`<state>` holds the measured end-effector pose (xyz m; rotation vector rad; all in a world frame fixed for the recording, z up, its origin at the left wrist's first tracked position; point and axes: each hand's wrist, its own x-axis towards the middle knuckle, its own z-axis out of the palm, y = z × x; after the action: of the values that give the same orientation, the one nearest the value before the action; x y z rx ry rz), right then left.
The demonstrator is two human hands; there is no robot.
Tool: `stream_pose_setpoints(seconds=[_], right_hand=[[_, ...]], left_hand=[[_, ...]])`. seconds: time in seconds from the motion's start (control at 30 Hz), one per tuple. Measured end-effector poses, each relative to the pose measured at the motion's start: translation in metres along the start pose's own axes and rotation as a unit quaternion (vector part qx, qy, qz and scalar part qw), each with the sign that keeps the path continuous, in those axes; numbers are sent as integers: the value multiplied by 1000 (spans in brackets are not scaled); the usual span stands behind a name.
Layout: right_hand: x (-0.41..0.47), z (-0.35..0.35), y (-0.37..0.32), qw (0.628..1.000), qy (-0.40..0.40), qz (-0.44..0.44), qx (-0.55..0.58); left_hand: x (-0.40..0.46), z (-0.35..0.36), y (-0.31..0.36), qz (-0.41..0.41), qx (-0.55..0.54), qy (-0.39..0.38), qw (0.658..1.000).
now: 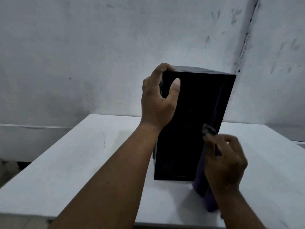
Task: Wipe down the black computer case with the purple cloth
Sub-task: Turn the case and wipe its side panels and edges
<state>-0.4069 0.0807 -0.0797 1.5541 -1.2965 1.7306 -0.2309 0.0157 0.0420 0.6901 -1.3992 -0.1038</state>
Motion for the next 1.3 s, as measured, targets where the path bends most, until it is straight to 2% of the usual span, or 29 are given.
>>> stream_pose_setpoints(seconds=[0.1, 0.17, 0.23, 0.37, 0.47, 0.6, 0.67, 0.73, 0.9, 0.97, 1.07, 1.2, 1.23, 1.3], right_hand=[[-38, -6, 11, 995, -97, 28, -12], [-40, -9, 12, 991, -129, 22, -19], [-28, -10, 10, 993, -115, 12, -31], [-2, -8, 5, 998, -26, 43, -27], [-11, -6, 0, 998, -26, 48, -7], [-49, -2, 3, 984, -178, 12, -12], [-57, -3, 5, 975, -221, 0, -30], [-48, -6, 3, 979, -199, -4, -32], [-2, -6, -5, 998, -52, 41, -19], [0, -3, -9, 998, -44, 44, -17], [-23, -1, -16, 991, -129, 22, 1], [-62, 3, -19, 938, -341, -15, -60], [-64, 3, -18, 930, -361, -17, -67], [-57, 0, -14, 934, -350, -11, -70]], left_hand=[[0, 0, 2, -4, 0, -1, 1000], [0, -1, 3, -8, 0, 0, 1000], [0, -1, 4, -15, -1, -2, 1000], [0, -3, 6, -15, 0, -14, 1000], [0, -5, 8, -11, 1, -17, 1000], [-1, -4, 8, -12, 3, -10, 1000], [-1, -3, 8, -14, 4, -8, 1000], [-1, -4, 8, -15, 3, -12, 1000], [-1, -7, 11, -13, 5, -28, 1000], [-1, -7, 10, -9, 5, -27, 1000], [-2, -5, 10, -3, 6, -15, 1000], [-2, -4, 11, -8, 10, -8, 1000], [-2, -5, 11, -10, 10, -11, 1000], [-1, -7, 12, -11, 8, -20, 1000]])
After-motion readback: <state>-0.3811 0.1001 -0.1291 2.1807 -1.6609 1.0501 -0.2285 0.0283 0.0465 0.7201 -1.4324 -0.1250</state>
